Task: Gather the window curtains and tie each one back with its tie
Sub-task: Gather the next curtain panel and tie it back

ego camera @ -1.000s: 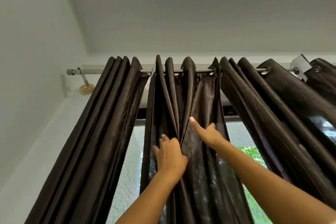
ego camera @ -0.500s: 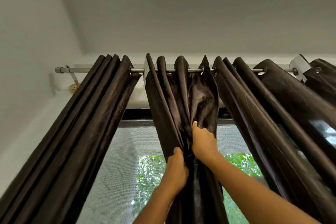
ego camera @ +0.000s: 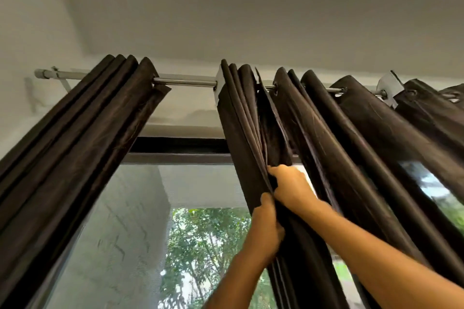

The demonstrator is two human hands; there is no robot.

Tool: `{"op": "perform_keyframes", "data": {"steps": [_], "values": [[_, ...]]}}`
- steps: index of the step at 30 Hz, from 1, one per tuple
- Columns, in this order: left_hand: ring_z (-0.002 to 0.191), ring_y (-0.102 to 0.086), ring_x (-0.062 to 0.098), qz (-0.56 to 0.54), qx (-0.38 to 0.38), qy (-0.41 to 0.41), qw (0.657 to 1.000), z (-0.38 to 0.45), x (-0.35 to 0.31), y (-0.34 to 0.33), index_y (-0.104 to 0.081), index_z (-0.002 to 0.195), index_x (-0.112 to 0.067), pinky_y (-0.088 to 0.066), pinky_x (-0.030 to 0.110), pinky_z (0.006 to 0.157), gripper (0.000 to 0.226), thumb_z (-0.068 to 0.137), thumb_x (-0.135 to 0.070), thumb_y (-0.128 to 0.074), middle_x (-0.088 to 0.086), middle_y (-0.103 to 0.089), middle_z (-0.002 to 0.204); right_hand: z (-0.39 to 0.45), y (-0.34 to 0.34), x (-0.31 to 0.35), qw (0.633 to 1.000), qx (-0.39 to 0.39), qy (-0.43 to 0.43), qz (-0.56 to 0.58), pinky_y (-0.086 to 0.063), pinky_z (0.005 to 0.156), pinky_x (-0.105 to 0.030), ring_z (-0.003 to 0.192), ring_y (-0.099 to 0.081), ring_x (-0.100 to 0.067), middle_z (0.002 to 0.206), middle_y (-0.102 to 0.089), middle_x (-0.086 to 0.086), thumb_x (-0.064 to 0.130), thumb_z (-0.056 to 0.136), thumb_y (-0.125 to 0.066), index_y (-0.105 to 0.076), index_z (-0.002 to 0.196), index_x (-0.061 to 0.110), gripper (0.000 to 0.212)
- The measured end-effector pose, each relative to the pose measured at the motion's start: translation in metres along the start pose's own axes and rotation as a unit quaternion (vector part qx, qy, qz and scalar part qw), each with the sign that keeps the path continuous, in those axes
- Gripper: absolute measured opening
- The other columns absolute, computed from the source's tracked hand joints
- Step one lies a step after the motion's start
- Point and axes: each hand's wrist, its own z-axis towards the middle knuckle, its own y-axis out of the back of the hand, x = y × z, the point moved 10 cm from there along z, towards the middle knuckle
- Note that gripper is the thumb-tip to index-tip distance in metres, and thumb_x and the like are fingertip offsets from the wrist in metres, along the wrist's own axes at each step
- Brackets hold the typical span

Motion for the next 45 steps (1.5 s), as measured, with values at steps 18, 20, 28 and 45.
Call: {"op": "perform_keyframes", "data": {"steps": [18,20,28,45], "values": [[0.071,-0.058,0.016,0.005,-0.012,0.063,0.998,-0.089,0.035,0.034,-0.030,0.111,-0.015,-0.044,0.026,0.056,0.042,0.078,0.003,-0.049,0.004,-0.056,0.083,-0.125,-0.074,0.028,0.993,0.069,-0.085,0.043,-0.045,0.081,-0.032,0.116,-0.056,-0.025,0.124,-0.061,-0.002,0.016,0.092,-0.049,-0.030,0.144,0.037,0.059],[0.092,-0.063,0.022,0.007,-0.030,0.078,0.996,-0.087,0.036,0.037,-0.024,0.130,-0.015,-0.053,0.033,0.075,0.061,0.079,-0.004,-0.057,0.006,-0.061,0.105,-0.121,-0.061,0.028,0.997,0.018,-0.064,-0.046,-0.034,0.104,-0.035,0.141,-0.030,-0.027,0.153,-0.032,-0.009,0.019,0.092,-0.051,-0.039,0.139,0.032,0.050],[0.131,-0.040,0.038,0.025,0.022,0.136,0.990,-0.062,0.040,0.031,0.017,0.149,-0.020,-0.041,0.045,0.103,0.091,0.088,0.001,-0.048,0.023,-0.029,0.149,-0.057,-0.052,0.009,0.969,0.100,-0.162,0.154,-0.039,0.097,-0.039,0.126,-0.044,-0.044,0.149,-0.023,-0.030,0.007,0.086,-0.062,-0.033,0.139,0.013,0.061],[0.120,-0.055,0.021,-0.030,0.039,0.117,0.992,-0.094,0.025,0.033,0.003,0.151,-0.026,-0.046,0.030,0.098,0.080,0.091,0.008,-0.038,0.011,-0.052,0.136,-0.113,-0.066,0.042,0.961,0.099,-0.073,0.247,-0.051,0.079,-0.031,0.107,-0.061,-0.025,0.129,-0.060,-0.006,-0.008,0.077,-0.048,-0.033,0.147,0.030,0.081]]}}
